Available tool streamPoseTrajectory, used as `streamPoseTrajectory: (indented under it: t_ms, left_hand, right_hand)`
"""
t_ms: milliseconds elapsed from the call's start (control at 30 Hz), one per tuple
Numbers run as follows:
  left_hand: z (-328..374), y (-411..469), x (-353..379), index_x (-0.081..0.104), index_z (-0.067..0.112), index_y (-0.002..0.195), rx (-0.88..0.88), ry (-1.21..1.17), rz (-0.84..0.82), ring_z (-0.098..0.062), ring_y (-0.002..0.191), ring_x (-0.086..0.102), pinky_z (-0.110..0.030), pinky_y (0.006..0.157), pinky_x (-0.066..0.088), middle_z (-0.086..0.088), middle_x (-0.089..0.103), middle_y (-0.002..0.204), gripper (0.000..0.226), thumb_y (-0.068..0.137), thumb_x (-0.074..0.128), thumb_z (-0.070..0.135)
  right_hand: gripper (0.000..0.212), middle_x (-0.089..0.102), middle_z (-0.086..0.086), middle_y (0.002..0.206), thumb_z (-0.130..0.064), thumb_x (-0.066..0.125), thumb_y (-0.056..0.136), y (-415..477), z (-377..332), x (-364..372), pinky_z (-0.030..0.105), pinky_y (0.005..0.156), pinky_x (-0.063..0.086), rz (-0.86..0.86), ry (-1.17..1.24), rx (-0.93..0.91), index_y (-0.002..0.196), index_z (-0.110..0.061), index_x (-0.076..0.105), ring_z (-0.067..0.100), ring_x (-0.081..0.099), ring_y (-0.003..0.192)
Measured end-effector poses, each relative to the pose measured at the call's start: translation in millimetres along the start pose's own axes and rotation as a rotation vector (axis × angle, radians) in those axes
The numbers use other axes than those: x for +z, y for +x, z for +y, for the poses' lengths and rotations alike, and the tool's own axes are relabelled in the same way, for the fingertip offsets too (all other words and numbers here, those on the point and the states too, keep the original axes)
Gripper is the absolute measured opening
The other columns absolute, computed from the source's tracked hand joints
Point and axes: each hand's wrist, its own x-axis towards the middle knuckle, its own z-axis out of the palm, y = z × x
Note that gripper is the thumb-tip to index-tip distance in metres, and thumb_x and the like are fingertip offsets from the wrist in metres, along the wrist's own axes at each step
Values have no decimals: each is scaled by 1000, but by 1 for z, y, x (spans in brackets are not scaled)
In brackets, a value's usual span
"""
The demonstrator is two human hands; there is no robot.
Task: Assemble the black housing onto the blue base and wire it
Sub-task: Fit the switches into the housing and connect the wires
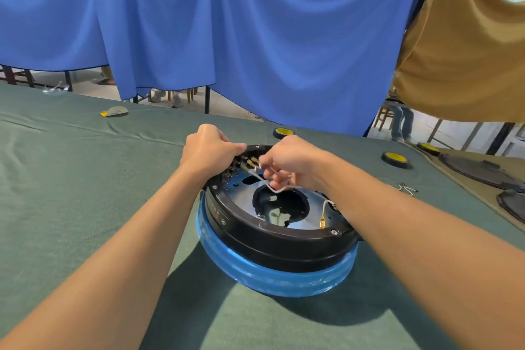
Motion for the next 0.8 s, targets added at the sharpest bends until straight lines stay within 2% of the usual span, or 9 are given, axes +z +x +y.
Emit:
streamPoseTrajectory:
  t_ms: [133,233,400,533,633,733,800]
  left_hand:
    - [-2,0,0,72,1,82,-9,-34,12,-15,69,56,-26,54,41,-7,66,75,37,83,75,38]
    - [-1,0,-1,73,-1,85,-11,-39,7,-13,66,55,-26,56,43,-9,68,77,39,83,75,38]
    - [0,-2,-2,74,-2,87,-11,-20,11,-13,62,53,-27,56,44,-12,70,81,41,83,75,39]
    - [2,-3,-6,75,-2,89,-16,30,13,-20,69,57,-35,66,52,-16,72,85,45,79,78,42]
    - [4,-2,-11,75,1,85,-5,57,-1,-18,68,55,-30,60,45,-14,70,81,41,78,79,41]
    - [6,-3,-9,74,5,86,1,59,0,-24,83,61,-33,70,51,-10,68,83,36,79,78,40]
    - [6,-6,-7,73,4,87,-7,45,12,-25,86,64,-38,76,55,-9,68,82,39,80,77,42]
  right_hand:
    - [15,60,12,76,-10,60,95,5,11,5,22,49,54,-3,-142,-63,102,3,66,14,52,55]
    - [12,65,14,79,-8,60,94,5,10,9,23,50,55,-9,-217,-144,99,1,67,15,59,57]
    - [9,67,16,82,-3,56,95,5,5,13,30,62,62,-15,-297,-202,96,1,64,19,66,63]
    - [9,69,17,81,2,57,94,5,4,17,29,61,61,38,-264,-259,98,1,65,20,70,62]
    - [9,69,15,76,1,57,94,5,7,20,25,56,60,68,-264,-252,93,1,66,16,68,56]
    - [10,69,12,71,-1,59,93,5,9,19,21,53,55,83,-274,-244,88,0,67,16,67,59]
    - [11,69,10,69,-2,59,93,4,10,20,21,52,51,94,-303,-249,85,-3,67,18,68,66]
